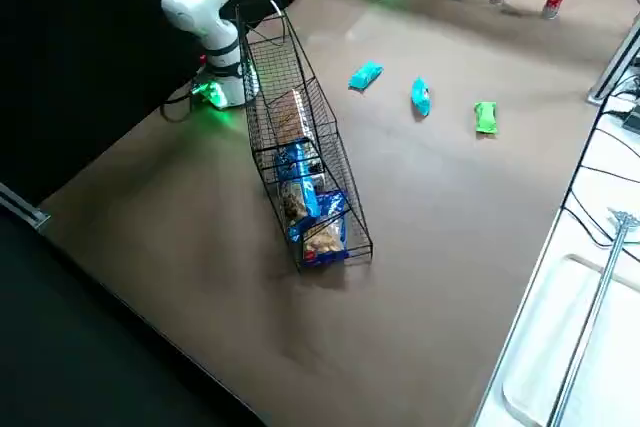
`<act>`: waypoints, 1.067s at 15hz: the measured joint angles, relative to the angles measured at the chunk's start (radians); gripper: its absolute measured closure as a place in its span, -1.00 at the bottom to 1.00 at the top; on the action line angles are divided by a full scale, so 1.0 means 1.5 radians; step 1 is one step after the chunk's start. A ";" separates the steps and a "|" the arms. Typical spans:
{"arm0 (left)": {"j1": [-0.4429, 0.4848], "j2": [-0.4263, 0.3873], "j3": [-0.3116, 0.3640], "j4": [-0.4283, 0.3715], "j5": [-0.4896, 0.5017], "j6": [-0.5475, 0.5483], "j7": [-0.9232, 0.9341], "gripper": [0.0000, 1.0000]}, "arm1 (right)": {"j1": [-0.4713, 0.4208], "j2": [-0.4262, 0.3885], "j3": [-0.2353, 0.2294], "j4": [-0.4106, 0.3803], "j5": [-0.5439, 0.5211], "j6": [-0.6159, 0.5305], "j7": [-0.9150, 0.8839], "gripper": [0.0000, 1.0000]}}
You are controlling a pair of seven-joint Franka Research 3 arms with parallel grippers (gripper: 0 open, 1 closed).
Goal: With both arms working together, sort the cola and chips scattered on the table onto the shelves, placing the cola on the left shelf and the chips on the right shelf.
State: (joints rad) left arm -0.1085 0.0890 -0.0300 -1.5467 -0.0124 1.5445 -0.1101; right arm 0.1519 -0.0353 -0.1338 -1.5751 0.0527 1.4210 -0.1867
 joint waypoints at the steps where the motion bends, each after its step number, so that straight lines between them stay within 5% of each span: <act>1: -0.007 0.018 0.000 -0.002 0.002 0.017 0.000 -1.00 | 0.006 0.000 0.001 -0.001 0.000 -0.001 0.000 0.00; 4: -0.029 0.063 -0.002 -0.036 0.013 0.107 -0.005 -1.00 | 0.022 0.000 0.004 -0.003 -0.001 -0.002 0.004 -0.54; 7: -0.053 0.079 -0.002 -0.137 0.014 0.282 -0.037 -1.00 | 0.023 0.005 0.004 -0.009 0.002 -0.005 0.005 -0.98; 10: -0.072 0.093 -0.003 -0.198 0.014 0.368 -0.087 -1.00 | 0.056 0.039 0.006 -0.043 0.013 -0.007 0.037 -0.97; 16: -0.089 0.112 -0.004 -0.248 0.017 0.449 -0.111 -1.00 | 0.142 0.133 0.010 -0.089 0.109 0.022 0.323 -0.93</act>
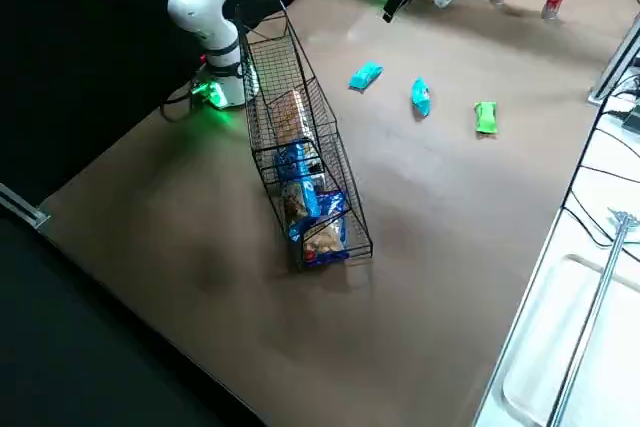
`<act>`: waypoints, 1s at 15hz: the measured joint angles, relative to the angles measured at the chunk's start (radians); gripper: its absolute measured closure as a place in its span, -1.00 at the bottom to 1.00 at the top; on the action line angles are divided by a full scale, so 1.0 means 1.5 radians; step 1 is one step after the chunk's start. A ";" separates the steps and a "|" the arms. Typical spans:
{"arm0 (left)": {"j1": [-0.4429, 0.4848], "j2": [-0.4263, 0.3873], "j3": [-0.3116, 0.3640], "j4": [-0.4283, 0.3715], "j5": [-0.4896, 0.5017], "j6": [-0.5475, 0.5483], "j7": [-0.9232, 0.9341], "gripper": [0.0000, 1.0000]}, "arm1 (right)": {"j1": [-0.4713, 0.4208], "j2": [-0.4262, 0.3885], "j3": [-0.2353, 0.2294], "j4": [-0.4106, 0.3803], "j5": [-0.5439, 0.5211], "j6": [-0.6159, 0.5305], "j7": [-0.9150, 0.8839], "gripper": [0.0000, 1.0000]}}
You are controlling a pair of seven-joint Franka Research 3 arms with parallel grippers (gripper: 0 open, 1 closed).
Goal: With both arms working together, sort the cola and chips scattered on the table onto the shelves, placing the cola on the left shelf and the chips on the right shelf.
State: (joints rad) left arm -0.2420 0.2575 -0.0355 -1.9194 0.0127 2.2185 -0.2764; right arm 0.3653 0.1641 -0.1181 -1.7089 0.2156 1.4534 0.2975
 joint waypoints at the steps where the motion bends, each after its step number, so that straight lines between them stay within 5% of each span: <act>1: 0.002 -0.001 0.000 0.004 0.000 0.005 0.000 -1.00 | 0.002 0.007 0.000 -0.010 0.010 0.022 0.052 -0.93; 5: 0.019 0.017 0.007 0.086 0.000 0.011 0.000 -1.00 | 0.041 0.068 0.000 -0.039 0.018 0.141 0.329 -0.82; 15: 0.028 0.181 0.009 0.226 0.000 0.054 0.003 -1.00 | 0.061 0.101 0.000 -0.038 0.022 0.136 0.371 -0.81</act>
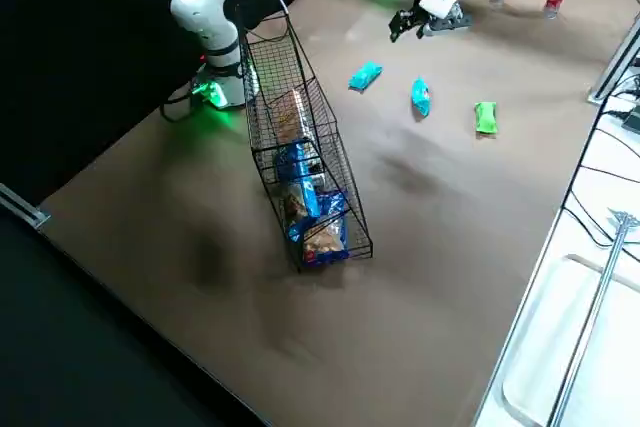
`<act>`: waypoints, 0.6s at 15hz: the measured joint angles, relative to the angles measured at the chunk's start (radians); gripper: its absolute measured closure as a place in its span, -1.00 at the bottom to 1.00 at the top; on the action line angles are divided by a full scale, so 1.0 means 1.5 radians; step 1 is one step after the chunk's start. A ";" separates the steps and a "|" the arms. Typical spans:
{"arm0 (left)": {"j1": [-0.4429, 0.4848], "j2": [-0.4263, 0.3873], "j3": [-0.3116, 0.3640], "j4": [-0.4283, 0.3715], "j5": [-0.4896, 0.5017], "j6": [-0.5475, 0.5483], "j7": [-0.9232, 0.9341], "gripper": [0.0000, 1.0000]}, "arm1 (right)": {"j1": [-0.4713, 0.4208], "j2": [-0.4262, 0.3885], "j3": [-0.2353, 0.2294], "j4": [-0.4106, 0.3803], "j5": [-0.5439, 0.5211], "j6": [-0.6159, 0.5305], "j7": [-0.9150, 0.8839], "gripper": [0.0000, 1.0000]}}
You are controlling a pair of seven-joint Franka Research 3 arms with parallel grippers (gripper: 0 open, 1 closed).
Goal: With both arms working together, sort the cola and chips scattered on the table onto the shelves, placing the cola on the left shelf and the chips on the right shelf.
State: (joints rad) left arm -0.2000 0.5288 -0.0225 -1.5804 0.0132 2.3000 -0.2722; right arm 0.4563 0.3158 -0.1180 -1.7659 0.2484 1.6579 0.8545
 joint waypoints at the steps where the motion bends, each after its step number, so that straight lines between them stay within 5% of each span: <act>1: 0.000 0.006 0.000 0.002 0.000 0.010 -0.001 -1.00 | 0.002 0.001 0.000 0.000 0.000 0.000 0.000 -0.81; 9: -0.010 0.015 0.000 0.004 0.000 0.020 -0.059 -0.63 | 0.006 0.013 0.000 0.015 0.002 0.056 0.044 -0.77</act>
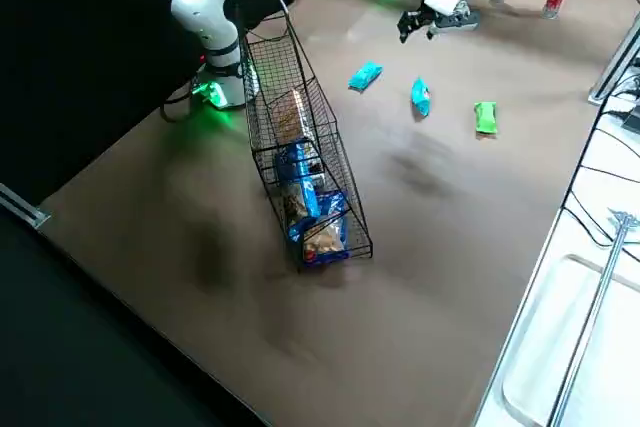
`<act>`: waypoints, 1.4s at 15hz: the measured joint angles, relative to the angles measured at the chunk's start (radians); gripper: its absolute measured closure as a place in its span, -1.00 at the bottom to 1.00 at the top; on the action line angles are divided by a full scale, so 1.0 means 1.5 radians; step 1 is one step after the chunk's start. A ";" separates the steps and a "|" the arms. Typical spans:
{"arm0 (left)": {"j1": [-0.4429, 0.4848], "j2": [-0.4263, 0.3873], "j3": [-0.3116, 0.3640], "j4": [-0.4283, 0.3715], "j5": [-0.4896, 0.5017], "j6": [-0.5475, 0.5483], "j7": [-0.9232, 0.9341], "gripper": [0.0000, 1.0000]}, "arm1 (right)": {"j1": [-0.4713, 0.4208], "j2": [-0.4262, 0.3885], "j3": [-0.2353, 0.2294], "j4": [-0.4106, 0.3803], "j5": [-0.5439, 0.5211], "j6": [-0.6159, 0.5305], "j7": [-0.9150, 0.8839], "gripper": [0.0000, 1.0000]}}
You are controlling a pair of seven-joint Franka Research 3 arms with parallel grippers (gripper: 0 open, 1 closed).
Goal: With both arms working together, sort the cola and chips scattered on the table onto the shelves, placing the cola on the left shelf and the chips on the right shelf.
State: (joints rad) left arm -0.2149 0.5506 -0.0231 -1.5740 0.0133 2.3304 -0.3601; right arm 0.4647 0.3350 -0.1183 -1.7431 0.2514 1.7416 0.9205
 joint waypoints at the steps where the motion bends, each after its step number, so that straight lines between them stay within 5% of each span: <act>1: -0.002 0.001 0.000 0.000 0.000 0.000 -0.002 -0.60 | 0.002 0.011 0.000 0.005 0.000 0.022 0.023 -0.72; 6: -0.001 0.003 0.001 -0.002 0.000 -0.003 -0.008 -0.38 | 0.005 0.090 -0.002 0.066 0.000 0.091 0.096 -0.71; 17: 0.002 0.003 0.001 -0.003 0.000 -0.003 -0.009 0.37 | 0.008 0.098 -0.006 0.104 0.003 0.200 0.154 -0.72; 21: 0.006 0.001 0.002 0.002 0.000 -0.002 -0.037 0.37 | 0.020 0.126 -0.006 0.104 0.003 0.243 0.174 -0.71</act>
State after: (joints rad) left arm -0.2057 0.5518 -0.0208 -1.5709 0.0133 2.3267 -0.4157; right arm 0.4949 0.5241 -0.1267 -1.5866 0.2556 2.1062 1.1808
